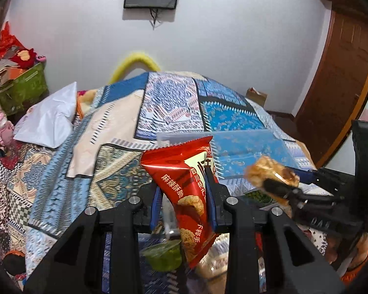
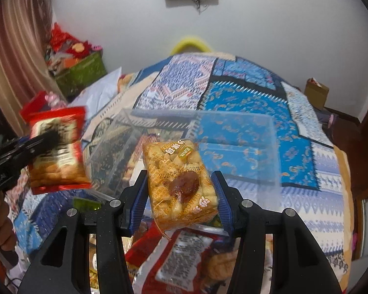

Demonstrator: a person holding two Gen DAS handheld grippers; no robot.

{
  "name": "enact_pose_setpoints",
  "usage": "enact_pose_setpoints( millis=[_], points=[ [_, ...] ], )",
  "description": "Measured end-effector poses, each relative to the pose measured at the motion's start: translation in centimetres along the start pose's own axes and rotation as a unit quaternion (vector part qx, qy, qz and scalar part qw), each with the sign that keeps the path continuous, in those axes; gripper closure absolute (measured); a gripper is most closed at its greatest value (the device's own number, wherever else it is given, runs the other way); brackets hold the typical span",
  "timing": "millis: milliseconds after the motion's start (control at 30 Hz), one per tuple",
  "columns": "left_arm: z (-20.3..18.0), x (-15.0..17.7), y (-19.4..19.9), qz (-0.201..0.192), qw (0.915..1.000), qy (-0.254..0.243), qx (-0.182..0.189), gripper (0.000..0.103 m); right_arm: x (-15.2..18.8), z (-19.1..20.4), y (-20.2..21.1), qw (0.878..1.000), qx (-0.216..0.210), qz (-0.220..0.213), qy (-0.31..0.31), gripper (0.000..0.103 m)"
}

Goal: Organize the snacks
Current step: 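Lower the red chip bag and puffed-snack bag into the clear box and release, then grasp the green jelly cup with the left gripper while the right gripper grasps the red-and-white bag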

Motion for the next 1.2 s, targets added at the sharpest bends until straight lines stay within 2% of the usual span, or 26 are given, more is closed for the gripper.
enact_pose_setpoints(
  millis=[200, 333, 467, 533, 567, 600, 700, 733, 900, 1000, 1200],
  points=[
    [-0.8, 0.6, -3.3, 0.021, 0.9997, -0.015, 0.001, 0.072, 0.7, 0.6, -2.0, 1.000, 0.005, 0.021, 0.018, 0.056],
    [-0.6, 1.1, -4.9, 0.038, 0.9992, -0.008, 0.005, 0.072, 0.8, 0.8, -2.6, 0.999, -0.003, 0.033, 0.020, 0.058],
    [-0.4, 1.2, -5.5, 0.052, 0.9985, 0.007, 0.012, 0.072, 0.9, 0.9, -2.4, 0.999, 0.014, 0.027, 0.029, 0.058],
    [-0.3, 1.3, -5.6, 0.058, 0.9982, 0.008, 0.011, 0.062, 0.9, 1.0, -1.9, 0.999, 0.012, 0.024, 0.028, 0.058],
    [-0.3, 1.3, -5.5, 0.058, 0.9982, 0.007, 0.008, 0.052, 0.9, 1.0, -1.6, 0.999, 0.010, 0.023, 0.027, 0.057],
    [-0.3, 1.1, -5.0, 0.050, 0.9987, 0.006, 0.007, 0.046, 0.8, 1.0, -1.3, 0.999, 0.010, 0.021, 0.027, 0.057],
    [-0.7, 0.6, -3.5, 0.031, 0.9995, -0.005, 0.004, 0.042, 0.6, 0.8, -0.2, 1.000, 0.014, 0.008, 0.023, 0.048],
    [-0.7, 0.5, -3.1, 0.030, 0.9995, -0.008, 0.003, 0.041, 0.5, 0.8, 0.3, 1.000, 0.014, 0.002, 0.022, 0.045],
    [-0.6, 0.5, -0.3, 0.021, 0.9996, -0.019, -0.003, 0.037, 0.4, 0.9, 2.1, 1.000, 0.016, -0.013, 0.019, 0.042],
    [0.0, 1.1, 1.0, 0.020, 0.9994, -0.025, -0.014, 0.036, 0.9, 1.1, 2.8, 0.999, 0.020, -0.020, 0.017, 0.034],
    [2.1, 3.7, 2.6, 0.039, 0.9985, -0.027, -0.028, 0.035, 3.3, 1.8, 2.2, 1.000, 0.010, 0.008, 0.010, 0.034]
  ],
)
Point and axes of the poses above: each gripper's, at about its wrist camera, not at the fingertips, and y roughly against the way its jaws point, z to its left, x to its underside, the point moved 7 cm from there along -y, roughly the way its jaws point, and after that the axes turned 7 degrees about x, right-handed, at the moved point
